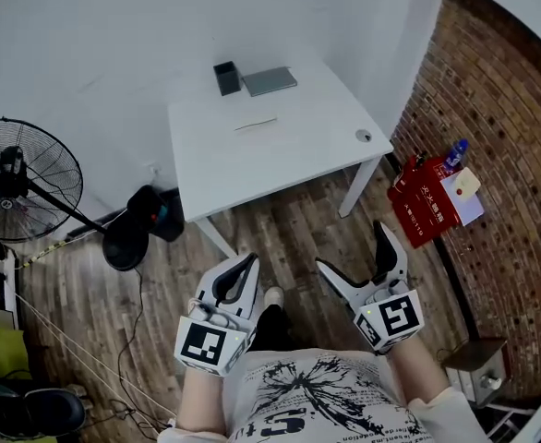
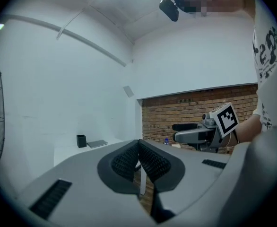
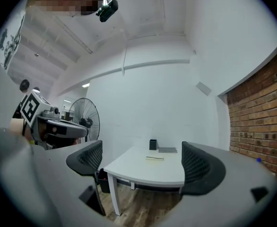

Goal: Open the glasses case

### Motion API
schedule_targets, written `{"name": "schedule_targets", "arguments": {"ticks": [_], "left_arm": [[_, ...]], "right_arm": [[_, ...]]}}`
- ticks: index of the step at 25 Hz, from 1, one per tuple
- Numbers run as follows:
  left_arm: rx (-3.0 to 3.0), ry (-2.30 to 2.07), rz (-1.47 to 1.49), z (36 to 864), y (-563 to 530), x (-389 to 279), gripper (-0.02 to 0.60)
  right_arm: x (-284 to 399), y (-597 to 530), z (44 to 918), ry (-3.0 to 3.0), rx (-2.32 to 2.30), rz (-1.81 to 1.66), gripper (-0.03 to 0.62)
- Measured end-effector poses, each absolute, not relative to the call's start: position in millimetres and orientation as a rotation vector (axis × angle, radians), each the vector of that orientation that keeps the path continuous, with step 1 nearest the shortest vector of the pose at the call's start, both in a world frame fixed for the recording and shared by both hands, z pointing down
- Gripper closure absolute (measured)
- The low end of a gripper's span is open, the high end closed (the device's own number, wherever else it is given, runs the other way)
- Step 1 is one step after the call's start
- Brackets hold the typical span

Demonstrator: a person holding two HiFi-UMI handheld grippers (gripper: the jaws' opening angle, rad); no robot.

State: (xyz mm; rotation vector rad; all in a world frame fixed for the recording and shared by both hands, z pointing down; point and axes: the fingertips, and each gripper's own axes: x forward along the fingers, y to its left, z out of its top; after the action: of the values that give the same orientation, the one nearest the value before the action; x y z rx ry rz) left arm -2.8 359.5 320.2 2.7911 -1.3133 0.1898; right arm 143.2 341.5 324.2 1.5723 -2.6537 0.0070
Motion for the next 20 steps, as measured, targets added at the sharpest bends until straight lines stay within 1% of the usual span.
{"name": "schedule_targets", "arguments": {"ticks": [11, 14, 20], "left_arm": [[2.800, -1.301, 0.195, 307.0, 139.7, -86.7, 0.568], [2.785, -1.305, 0.223, 315.1, 105.1, -101.6, 0.568], [2.732, -1.331, 0.214, 333.2, 51.0, -110.7, 0.568]], "right_arm": [[59.2, 123.5, 315.8, -2.601, 1.570, 0.013, 0.069], [46.3, 84.1, 321.8, -2.576, 1.567, 0.046, 0.071], [32.4, 18.3, 342.8, -2.541, 1.482, 0.085, 0.072]]}}
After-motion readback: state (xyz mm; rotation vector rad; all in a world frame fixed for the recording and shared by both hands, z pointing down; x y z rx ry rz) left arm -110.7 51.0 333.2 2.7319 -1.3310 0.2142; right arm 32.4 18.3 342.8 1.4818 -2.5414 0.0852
